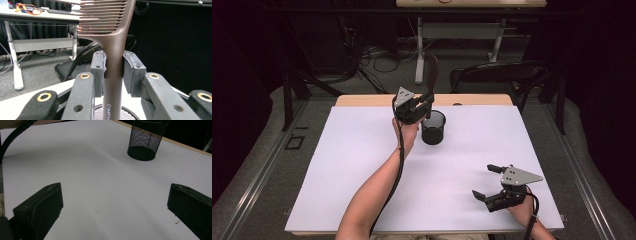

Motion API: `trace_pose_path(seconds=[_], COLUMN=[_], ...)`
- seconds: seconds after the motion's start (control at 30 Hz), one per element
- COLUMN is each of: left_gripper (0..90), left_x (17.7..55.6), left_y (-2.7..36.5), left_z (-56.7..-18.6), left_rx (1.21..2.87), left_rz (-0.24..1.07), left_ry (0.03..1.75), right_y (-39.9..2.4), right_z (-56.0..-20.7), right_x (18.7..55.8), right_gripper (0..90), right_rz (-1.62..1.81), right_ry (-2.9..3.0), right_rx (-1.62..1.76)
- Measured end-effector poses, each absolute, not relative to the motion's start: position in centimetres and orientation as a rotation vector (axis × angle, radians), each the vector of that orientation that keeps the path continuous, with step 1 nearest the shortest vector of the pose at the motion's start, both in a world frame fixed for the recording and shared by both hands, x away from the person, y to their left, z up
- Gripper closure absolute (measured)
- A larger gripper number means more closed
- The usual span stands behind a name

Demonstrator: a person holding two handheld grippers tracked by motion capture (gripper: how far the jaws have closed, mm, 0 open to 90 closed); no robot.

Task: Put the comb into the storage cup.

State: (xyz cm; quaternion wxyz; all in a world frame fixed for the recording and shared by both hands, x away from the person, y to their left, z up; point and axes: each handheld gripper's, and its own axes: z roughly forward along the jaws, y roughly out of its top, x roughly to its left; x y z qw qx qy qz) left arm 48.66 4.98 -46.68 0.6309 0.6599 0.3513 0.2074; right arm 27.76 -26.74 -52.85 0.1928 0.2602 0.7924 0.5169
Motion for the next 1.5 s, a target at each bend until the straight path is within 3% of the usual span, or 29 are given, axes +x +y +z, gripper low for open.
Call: trace_pose_path(seconds=[1.5], left_gripper=[72.1], left_x=[48.4], left_y=[4.3], left_z=[-49.5], left_rx=[1.591], left_rz=[0.484], left_ry=[0.804], right_y=[-26.8], right_z=[-52.9], right_x=[27.8], right_gripper=[0.0], right_rz=[1.449], right_ry=[2.226], right_rx=[0.735])
